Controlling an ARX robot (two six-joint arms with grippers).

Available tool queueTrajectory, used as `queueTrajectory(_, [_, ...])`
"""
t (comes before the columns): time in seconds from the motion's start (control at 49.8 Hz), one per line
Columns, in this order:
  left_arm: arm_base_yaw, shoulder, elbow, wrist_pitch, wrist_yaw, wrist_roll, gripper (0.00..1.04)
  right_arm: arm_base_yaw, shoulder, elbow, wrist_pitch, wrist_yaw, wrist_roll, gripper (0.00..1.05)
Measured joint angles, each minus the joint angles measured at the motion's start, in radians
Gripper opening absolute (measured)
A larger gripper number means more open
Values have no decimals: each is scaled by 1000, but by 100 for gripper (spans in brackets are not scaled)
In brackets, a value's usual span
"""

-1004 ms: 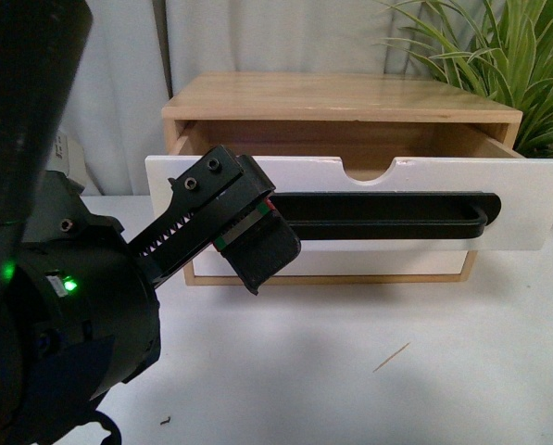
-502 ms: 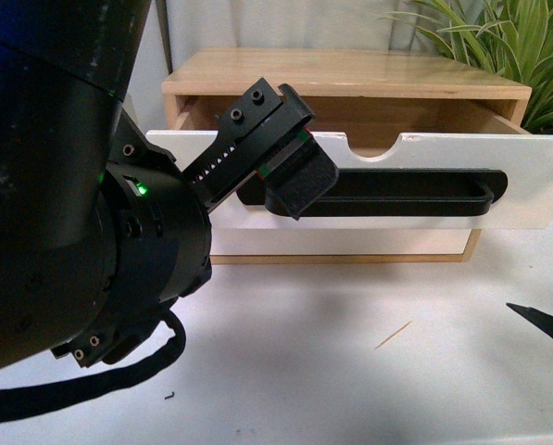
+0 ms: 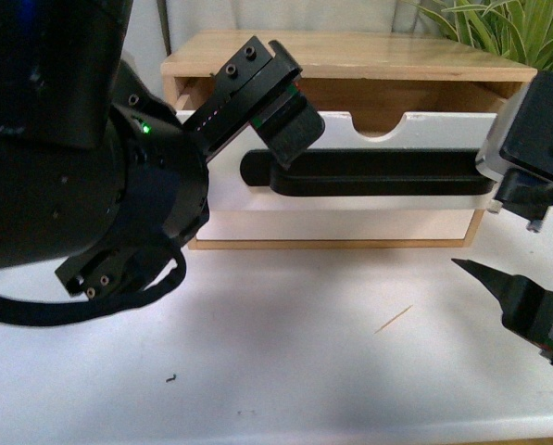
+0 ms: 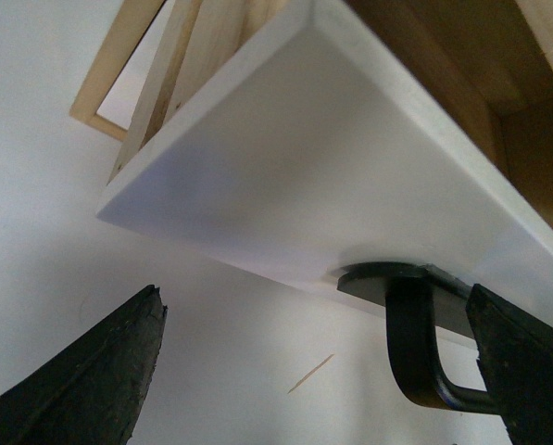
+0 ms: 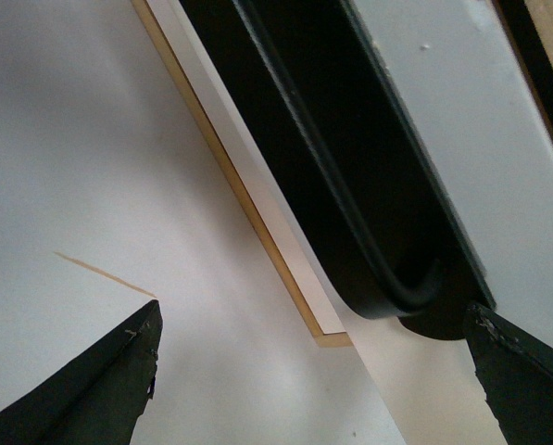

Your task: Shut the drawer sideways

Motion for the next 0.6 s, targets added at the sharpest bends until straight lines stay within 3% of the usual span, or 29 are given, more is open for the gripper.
queueTrajectory(0.602, [92,234,295,-82,105,55,99,3,266,271,29,64,20,96])
